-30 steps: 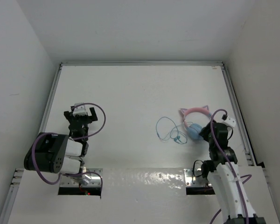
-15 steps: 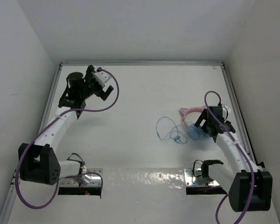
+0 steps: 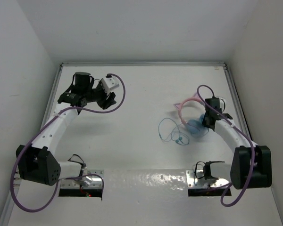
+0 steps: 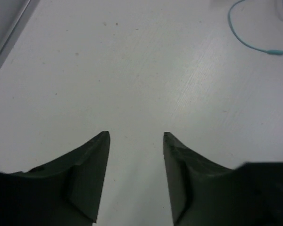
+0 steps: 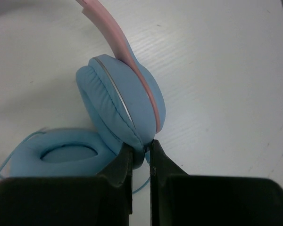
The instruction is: Wrap the headphones
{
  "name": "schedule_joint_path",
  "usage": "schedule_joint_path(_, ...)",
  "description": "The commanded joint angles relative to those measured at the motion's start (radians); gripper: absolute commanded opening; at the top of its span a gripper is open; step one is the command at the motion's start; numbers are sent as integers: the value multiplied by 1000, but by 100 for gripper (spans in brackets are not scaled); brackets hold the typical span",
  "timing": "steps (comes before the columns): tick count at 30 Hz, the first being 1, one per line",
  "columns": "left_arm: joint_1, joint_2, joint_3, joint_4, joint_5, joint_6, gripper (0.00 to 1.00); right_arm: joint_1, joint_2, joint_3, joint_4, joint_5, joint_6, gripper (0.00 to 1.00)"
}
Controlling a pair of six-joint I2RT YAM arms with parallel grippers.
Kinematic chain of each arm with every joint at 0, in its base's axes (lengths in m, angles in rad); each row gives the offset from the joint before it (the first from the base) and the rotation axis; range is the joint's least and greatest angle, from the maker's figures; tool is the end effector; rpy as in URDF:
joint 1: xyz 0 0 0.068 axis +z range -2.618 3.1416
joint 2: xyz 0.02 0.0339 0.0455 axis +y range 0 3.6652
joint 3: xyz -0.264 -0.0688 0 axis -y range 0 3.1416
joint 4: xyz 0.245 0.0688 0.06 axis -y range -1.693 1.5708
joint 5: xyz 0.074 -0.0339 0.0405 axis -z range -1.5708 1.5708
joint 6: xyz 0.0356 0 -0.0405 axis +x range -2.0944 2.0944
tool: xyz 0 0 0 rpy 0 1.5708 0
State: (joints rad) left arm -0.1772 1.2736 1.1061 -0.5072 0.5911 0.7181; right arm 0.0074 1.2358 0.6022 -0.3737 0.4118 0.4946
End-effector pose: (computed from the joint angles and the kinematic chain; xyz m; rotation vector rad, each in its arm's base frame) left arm 0.2673 -0.0680 0.3196 1.1936 1.7713 -0.3487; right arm 0.2232 -0.0126 0.1760 0.7439 2.3712 -0.3235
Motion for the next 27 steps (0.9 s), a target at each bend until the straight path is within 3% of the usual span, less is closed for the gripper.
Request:
schedule_joint_path(1, -25, -23, 31, -97, 52, -15, 51, 60, -7, 66, 33, -128, -123, 0)
schedule_joint_path(5, -39, -25, 9, -19, 90, -182, 62, 290, -41, 163, 75, -70, -251, 0)
schedule_joint_path(10, -47, -19, -11, 122, 87, -377, 71, 486, -4, 278, 76, -96, -208, 0)
schedule_joint_path(16, -57, 3, -46, 185, 81, -477, 78, 675, 76, 347, 160, -39, -202, 0)
schedule_joint_path(23, -65, 6, -84, 168, 121, -530, 76, 822, 198, 465, 176, 33, -199, 0)
schedule_joint_path(27, -65, 7, -123, 84, 23, -468, 72, 841, 211, 493, 185, 64, -182, 0)
